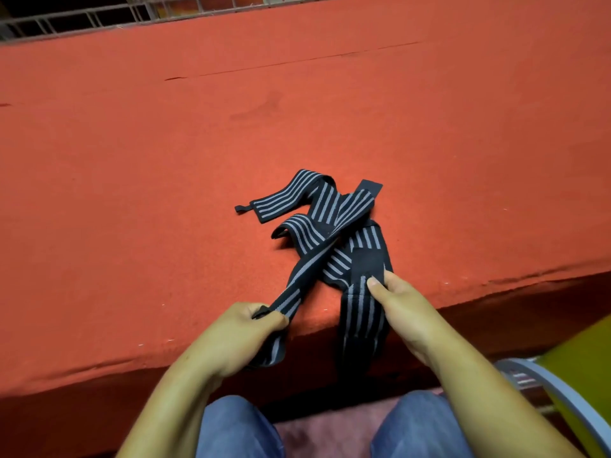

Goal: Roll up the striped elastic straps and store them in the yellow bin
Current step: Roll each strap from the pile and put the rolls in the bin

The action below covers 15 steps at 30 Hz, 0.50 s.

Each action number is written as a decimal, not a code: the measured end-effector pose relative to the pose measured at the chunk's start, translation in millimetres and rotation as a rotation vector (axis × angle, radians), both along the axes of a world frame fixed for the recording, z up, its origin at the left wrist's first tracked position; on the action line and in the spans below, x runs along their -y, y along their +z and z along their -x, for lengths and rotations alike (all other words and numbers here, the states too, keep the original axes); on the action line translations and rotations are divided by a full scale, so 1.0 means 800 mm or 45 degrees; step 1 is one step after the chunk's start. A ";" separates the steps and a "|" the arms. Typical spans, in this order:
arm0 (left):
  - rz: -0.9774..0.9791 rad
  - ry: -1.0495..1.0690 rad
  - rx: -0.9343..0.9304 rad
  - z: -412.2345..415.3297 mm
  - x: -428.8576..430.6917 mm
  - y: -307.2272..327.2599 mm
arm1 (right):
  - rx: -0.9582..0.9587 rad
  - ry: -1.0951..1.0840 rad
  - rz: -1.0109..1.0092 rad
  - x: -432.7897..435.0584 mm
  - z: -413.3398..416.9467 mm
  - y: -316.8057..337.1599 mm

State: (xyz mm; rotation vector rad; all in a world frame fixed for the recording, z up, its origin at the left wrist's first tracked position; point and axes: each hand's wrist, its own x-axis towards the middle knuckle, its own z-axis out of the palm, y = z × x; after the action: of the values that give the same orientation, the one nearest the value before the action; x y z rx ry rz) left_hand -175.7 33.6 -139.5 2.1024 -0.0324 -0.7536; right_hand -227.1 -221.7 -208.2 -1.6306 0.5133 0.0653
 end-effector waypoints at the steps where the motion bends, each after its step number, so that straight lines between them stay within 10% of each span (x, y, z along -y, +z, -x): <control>1: -0.009 -0.033 0.013 0.000 -0.004 0.001 | -0.004 -0.006 0.008 0.000 -0.001 0.000; 9: -0.039 -0.052 0.136 -0.006 -0.039 0.002 | -0.008 -0.082 -0.146 0.012 -0.021 0.009; 15: -0.125 0.124 0.679 -0.051 0.003 -0.015 | 0.065 -0.223 -0.133 0.024 -0.047 0.032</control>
State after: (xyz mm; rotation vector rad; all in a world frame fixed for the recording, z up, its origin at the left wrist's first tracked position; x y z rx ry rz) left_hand -135.2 31.1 -151.9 2.3252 -0.1844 -0.1229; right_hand -189.2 -241.1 -182.3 -1.4764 0.6022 -0.0786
